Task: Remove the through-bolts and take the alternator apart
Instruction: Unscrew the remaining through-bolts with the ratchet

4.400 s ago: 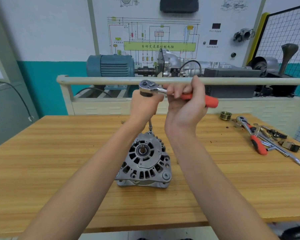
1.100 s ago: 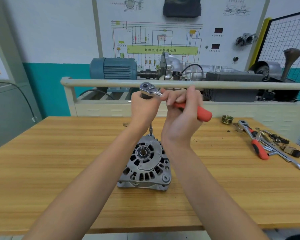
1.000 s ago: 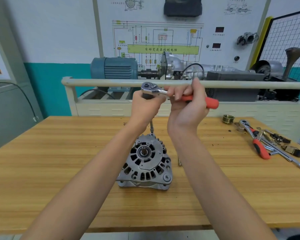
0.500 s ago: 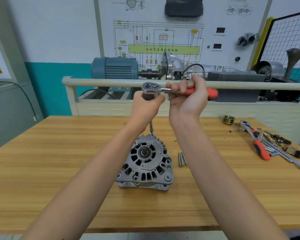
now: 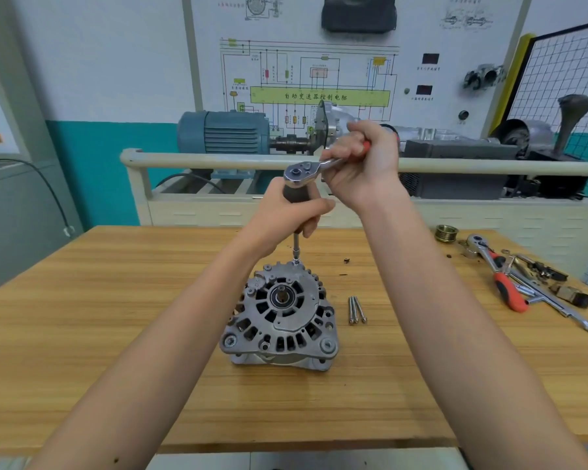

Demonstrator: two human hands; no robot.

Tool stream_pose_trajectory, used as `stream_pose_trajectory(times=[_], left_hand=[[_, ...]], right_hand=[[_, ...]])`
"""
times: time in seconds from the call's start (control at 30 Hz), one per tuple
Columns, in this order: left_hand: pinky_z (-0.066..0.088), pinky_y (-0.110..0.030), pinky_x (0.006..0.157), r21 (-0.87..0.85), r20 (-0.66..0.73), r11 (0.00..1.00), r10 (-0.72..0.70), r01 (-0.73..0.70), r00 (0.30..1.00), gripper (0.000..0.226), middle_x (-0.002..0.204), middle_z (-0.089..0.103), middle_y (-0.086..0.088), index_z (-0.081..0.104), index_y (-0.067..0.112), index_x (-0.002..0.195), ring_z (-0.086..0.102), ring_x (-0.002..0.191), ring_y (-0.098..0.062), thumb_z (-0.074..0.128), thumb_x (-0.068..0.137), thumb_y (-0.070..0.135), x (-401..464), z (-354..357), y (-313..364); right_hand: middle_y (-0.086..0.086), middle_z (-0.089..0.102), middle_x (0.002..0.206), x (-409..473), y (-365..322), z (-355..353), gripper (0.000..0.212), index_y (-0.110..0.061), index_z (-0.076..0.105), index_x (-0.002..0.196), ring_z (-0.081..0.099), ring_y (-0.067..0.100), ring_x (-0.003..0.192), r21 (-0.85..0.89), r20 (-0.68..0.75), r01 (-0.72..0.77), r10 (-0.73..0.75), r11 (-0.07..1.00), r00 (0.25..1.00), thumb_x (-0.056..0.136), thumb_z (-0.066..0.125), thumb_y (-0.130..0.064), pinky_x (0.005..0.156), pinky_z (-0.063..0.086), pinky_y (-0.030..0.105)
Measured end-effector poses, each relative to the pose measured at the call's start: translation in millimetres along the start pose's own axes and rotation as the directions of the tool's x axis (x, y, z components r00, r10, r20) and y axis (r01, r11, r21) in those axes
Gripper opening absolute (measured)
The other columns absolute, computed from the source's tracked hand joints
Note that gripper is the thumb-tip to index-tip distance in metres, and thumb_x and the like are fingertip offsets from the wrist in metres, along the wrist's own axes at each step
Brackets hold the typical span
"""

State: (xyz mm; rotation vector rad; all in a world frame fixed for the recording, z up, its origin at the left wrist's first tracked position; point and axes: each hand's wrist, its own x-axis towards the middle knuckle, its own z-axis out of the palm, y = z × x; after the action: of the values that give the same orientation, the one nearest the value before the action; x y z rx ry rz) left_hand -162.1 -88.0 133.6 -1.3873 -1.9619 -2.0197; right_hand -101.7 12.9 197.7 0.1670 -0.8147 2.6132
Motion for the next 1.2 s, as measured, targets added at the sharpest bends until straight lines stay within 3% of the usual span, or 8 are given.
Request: stream_pose_trajectory(times=[0.13, 0.33, 0.47, 0.57, 0.7, 0.9, 1.03, 1.2], left_hand=[[0.028, -0.021, 0.045, -0.015, -0.021, 0.999, -0.053, 0.053, 0.998, 0.037, 0.039, 0.035, 0.002, 0.043, 0.023, 0.039, 0.028, 0.036, -0.014, 0.061, 0.07, 0.013, 4, 7, -2], [0.023, -0.026, 0.048, -0.069, -0.364, 0.996, -0.081, 0.06, 0.928, 0.038, 0.044, 0.034, 0.005, 0.039, 0.018, 0.051, 0.027, 0.044, -0.011, 0.059, 0.077, -0.001, 7, 19, -5], [0.023, -0.022, 0.043, -0.071, -0.377, 0.996, -0.069, 0.046, 0.924, 0.046, 0.041, 0.034, 0.012, 0.038, 0.021, 0.049, 0.026, 0.042, -0.007, 0.063, 0.083, 0.004, 8, 23, -6], [0.027, -0.02, 0.044, -0.049, -0.274, 0.996, -0.086, 0.075, 0.958, 0.043, 0.039, 0.037, 0.009, 0.041, 0.018, 0.048, 0.03, 0.039, -0.009, 0.061, 0.079, -0.004, 6, 14, -6], [0.028, -0.022, 0.045, -0.045, -0.062, 0.999, -0.032, 0.03, 0.998, 0.034, 0.04, 0.038, 0.003, 0.043, 0.011, 0.051, 0.031, 0.039, -0.016, 0.063, 0.077, -0.002, 3, 0, -1], [0.027, -0.02, 0.045, -0.034, -0.065, 0.998, -0.048, 0.045, 0.997, 0.033, 0.039, 0.035, 0.004, 0.043, 0.019, 0.044, 0.029, 0.036, -0.014, 0.064, 0.068, 0.01, 5, 11, 0], [0.024, -0.022, 0.047, -0.047, -0.24, 0.996, -0.084, 0.075, 0.967, 0.037, 0.04, 0.033, 0.009, 0.041, 0.024, 0.042, 0.027, 0.04, -0.013, 0.06, 0.069, 0.007, 9, 14, -5], [0.025, -0.021, 0.044, -0.091, -0.411, 0.994, -0.085, 0.052, 0.908, 0.035, 0.043, 0.04, 0.012, 0.056, 0.023, 0.049, 0.03, 0.044, -0.009, 0.061, 0.077, 0.004, 11, 20, -5]], right_hand=[[-0.006, 0.028, 0.036, 2, 0, -2, 0.047, -0.016, 0.033, 0.049, 0.031, 0.01, 0.028, 0.034, -0.013, 0.01, -0.01, 0.999, 1.0, 0.094, 0.041, -0.009, 0.037, 0.038, 0.015], [0.001, 0.039, 0.043, -37, 35, -19, 0.038, -0.013, 0.037, 0.06, 0.047, 0.018, 0.041, 0.09, -0.06, 0.443, -0.439, 0.892, 0.896, 0.097, 0.042, -0.009, 0.056, 0.051, 0.031], [0.002, 0.045, 0.046, -53, 48, -24, 0.034, -0.012, 0.039, 0.065, 0.054, 0.02, 0.049, 0.024, 0.073, 0.59, -0.59, 0.807, 0.804, 0.098, 0.039, -0.008, 0.067, 0.054, 0.034], [0.002, 0.041, 0.043, -44, 35, -22, 0.037, -0.012, 0.038, 0.061, 0.05, 0.019, 0.043, 0.027, 0.055, 0.51, -0.51, 0.86, 0.858, 0.098, 0.04, -0.008, 0.059, 0.052, 0.032], [-0.002, 0.032, 0.04, -16, 10, -14, 0.045, -0.013, 0.037, 0.052, 0.037, 0.015, 0.035, 0.044, 0.029, 0.196, -0.197, 0.98, 0.98, 0.096, 0.04, -0.011, 0.048, 0.047, 0.024], [-0.006, 0.03, 0.035, 7, -4, -3, 0.041, -0.017, 0.031, 0.055, 0.034, 0.01, 0.028, 0.004, 0.045, -0.05, 0.05, 0.999, 0.998, 0.095, 0.04, -0.009, 0.037, 0.04, 0.017], [-0.003, 0.032, 0.039, -12, 14, -9, 0.039, -0.015, 0.034, 0.058, 0.037, 0.013, 0.034, 0.062, -0.046, 0.195, -0.192, 0.979, 0.98, 0.096, 0.042, -0.011, 0.045, 0.046, 0.023], [0.001, 0.047, 0.046, -50, 53, -17, 0.034, -0.012, 0.04, 0.064, 0.054, 0.019, 0.049, -0.043, 0.101, 0.613, -0.607, 0.789, 0.788, 0.097, 0.041, -0.006, 0.068, 0.054, 0.035]])
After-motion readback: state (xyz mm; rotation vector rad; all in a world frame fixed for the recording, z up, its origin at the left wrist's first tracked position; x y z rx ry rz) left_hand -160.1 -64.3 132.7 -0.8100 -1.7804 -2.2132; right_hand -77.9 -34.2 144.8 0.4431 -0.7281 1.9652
